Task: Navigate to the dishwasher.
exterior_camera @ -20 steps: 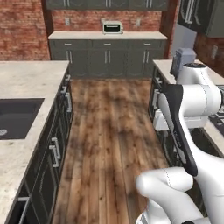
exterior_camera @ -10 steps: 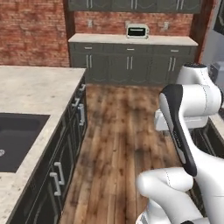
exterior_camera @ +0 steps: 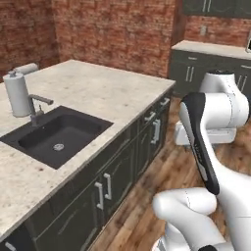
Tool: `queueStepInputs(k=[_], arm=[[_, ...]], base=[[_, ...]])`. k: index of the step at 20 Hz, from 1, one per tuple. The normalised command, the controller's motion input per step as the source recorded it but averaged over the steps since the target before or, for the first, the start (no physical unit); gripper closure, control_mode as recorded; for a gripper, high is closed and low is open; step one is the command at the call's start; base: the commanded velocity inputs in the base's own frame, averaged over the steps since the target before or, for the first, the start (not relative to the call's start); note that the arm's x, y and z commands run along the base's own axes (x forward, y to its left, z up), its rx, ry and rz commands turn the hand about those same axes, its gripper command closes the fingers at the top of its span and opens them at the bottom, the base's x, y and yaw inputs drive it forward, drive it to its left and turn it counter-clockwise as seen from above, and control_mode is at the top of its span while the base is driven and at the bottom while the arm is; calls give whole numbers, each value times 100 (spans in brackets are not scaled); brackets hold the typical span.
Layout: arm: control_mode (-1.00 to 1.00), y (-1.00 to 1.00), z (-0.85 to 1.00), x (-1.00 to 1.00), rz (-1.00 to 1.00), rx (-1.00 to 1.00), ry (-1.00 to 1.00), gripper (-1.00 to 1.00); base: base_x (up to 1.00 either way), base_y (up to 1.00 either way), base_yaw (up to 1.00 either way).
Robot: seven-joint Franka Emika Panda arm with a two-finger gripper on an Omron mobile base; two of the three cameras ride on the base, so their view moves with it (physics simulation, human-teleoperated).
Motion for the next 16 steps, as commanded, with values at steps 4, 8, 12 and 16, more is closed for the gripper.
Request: queueStepInputs(k=[4, 8, 12, 16], arm=[[100, 0, 0, 0, 0, 0, 0, -100], [100, 0, 0, 0, 0, 0, 0, -100], [100, 0, 0, 0, 0, 0, 0, -100], [100, 0, 0, 0, 0, 0, 0, -100]], base=[[-21, 0, 100], [-11, 0, 100], [-4, 3, 100], [12, 14, 87]])
